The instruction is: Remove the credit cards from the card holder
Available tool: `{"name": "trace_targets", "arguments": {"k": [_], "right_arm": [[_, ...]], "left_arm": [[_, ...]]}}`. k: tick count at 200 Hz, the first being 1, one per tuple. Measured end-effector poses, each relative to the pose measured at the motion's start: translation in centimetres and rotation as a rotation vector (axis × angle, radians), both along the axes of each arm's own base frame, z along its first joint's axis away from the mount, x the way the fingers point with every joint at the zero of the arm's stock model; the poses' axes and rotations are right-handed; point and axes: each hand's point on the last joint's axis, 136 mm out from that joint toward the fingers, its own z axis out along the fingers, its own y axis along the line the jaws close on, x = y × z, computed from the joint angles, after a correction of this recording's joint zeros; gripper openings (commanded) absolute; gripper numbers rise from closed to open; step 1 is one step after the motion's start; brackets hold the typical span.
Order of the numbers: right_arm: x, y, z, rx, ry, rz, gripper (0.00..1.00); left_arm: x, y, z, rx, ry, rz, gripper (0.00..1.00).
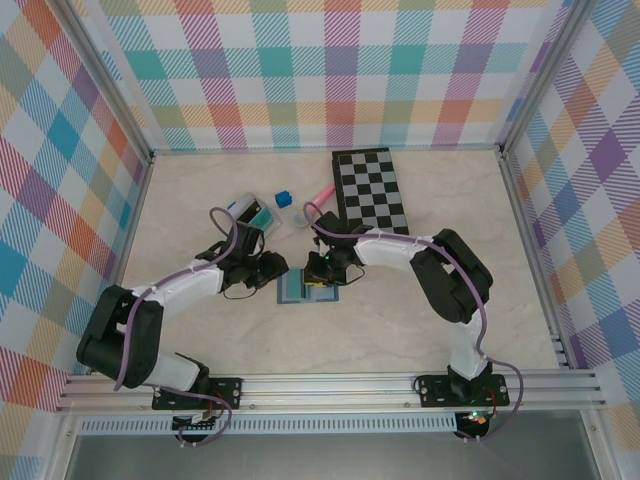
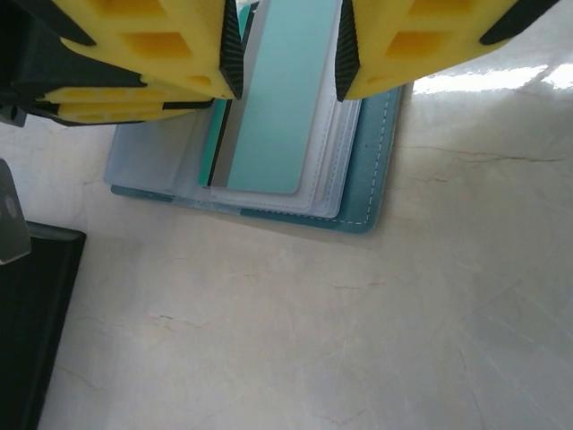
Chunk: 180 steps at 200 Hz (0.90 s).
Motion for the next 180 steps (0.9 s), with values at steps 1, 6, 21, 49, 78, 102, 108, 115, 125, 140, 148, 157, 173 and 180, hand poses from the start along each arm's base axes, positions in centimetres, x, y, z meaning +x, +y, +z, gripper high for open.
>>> {"name": "trace_targets", "arguments": {"k": [1,6,21,49,78,102,108,115,125,140,148,157,173,180], "right_arm": [[0.0,0.0,0.0,0.0,0.001,0.0,0.18],[0.0,0.0,0.0,0.001,0.002,0.002,0.18],[-0.1,0.1,-0.1,0.007,0.004,0.009,0.18],[-0.2,0.4,-0.3,0.02,0.01,0.017,0.17],[-0.2,0.7,-0.1,0.037,0.012,0.024,0.16],[-0.2,1.0,0.0,0.051,0.014,0.029,0.16],[-0.2,1.0,0.0,0.055,0.014,0.031,0.16],[-0.2,1.1,0.1,0.06,0.014,0.032,0.17],[-0.2,1.2,0.1,0.066,0.014,0.034,0.17],[-0.2,1.3,0.1,0.07,0.014,0.036,0.18],[-0.2,1.4,0.1,0.073,0.015,0.037,0.18],[-0.2,1.4,0.2,0.077,0.014,0.038,0.18],[-0.2,1.5,0.2,0.081,0.012,0.039,0.18],[-0.2,1.5,0.2,0.08,0.012,0.039,0.18]], "left_arm": [[0.0,0.0,0.0,0.0,0.001,0.0,0.33],[0.0,-0.1,-0.3,-0.003,0.009,0.001,0.32],[0.0,-0.3,-1.0,-0.008,0.028,0.001,0.31],[-0.2,-0.5,-1.9,-0.008,0.059,-0.005,0.28],[-0.2,-0.5,-2.1,-0.008,0.063,-0.005,0.25],[-0.4,-0.5,-2.2,-0.006,0.067,-0.002,0.23],[-0.4,-0.4,-2.3,-0.003,0.069,0.001,0.23],[-0.5,-0.4,-2.4,-0.001,0.073,0.003,0.23],[-0.5,-0.3,-2.5,0.001,0.074,0.009,0.22],[-0.5,-0.2,-2.6,0.003,0.074,0.017,0.21],[-0.4,-0.2,-2.7,0.004,0.074,0.022,0.2],[-0.4,-0.2,-2.8,0.004,0.075,0.03,0.2],[-0.3,-0.2,-2.8,0.001,0.076,0.041,0.2],[-0.2,-0.2,-2.8,-0.001,0.073,0.042,0.2]]}}
